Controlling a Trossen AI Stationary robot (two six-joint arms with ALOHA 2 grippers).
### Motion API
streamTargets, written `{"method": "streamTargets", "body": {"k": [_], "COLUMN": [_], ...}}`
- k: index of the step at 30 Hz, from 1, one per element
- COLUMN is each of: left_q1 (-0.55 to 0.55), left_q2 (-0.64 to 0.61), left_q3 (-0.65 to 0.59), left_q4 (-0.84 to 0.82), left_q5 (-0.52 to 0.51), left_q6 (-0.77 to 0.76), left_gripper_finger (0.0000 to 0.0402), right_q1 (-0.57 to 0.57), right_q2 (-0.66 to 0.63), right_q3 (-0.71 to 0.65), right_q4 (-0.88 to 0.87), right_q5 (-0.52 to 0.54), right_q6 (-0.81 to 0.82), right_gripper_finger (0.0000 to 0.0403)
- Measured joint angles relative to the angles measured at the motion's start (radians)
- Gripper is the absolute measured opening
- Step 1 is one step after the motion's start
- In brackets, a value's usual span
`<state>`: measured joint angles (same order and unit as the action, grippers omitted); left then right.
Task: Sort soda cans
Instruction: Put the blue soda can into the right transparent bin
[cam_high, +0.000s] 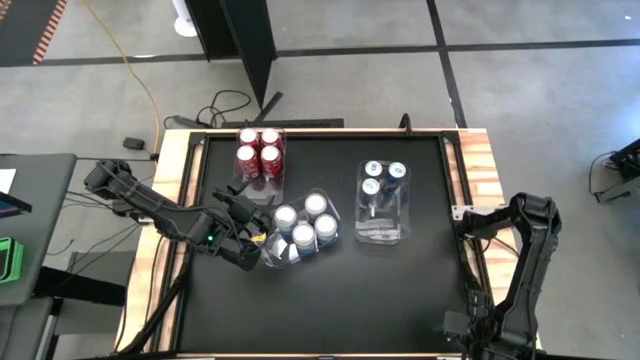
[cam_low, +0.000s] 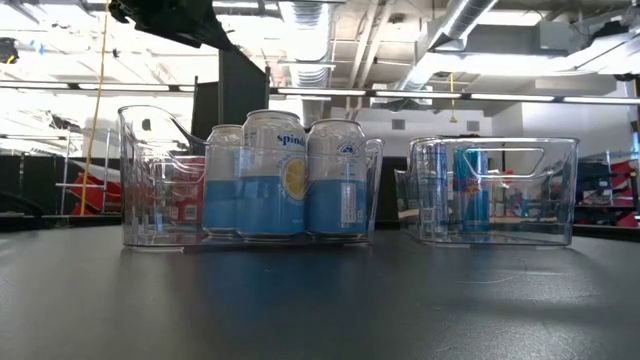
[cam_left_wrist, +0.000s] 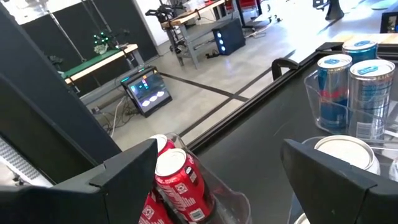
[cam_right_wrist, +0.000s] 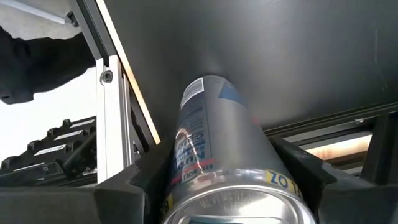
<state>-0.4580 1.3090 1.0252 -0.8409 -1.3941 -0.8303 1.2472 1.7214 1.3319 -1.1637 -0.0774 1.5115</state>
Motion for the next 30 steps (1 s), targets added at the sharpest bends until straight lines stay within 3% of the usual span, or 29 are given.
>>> {"method": "streamTargets", "body": {"k": [6,14,23,30], "left_q1": [0.0,0.0,0.0,0.0], "left_q2": [0.0,0.0,0.0,0.0], "left_q3": [0.0,0.0,0.0,0.0], "left_q4": [-0.006,-0.006,-0.005,-0.006], "left_q5": [0.016,0.03,0.055,0.083], "left_q6": [0.024,0.046,0.108,0.141], "left_gripper_finger": [0.0336,0.0336,0.0336,0.0336], "right_q1": [-0.028,-0.152,-0.351,-0.575], "right_q2": [-0.004,-0.038,-0.189,-0.295], "right_q3": [0.0,-0.001,0.006,0.132], "right_q4": [-0.011,-0.066,-0.151,-0.269], "right_q5": [-0.016,-0.016,0.01,0.107], "right_q6": [-0.034,-0.201,-0.377,-0.499], "right_gripper_finger": [0.0238,0.0238,0.0238,0.0238]}}
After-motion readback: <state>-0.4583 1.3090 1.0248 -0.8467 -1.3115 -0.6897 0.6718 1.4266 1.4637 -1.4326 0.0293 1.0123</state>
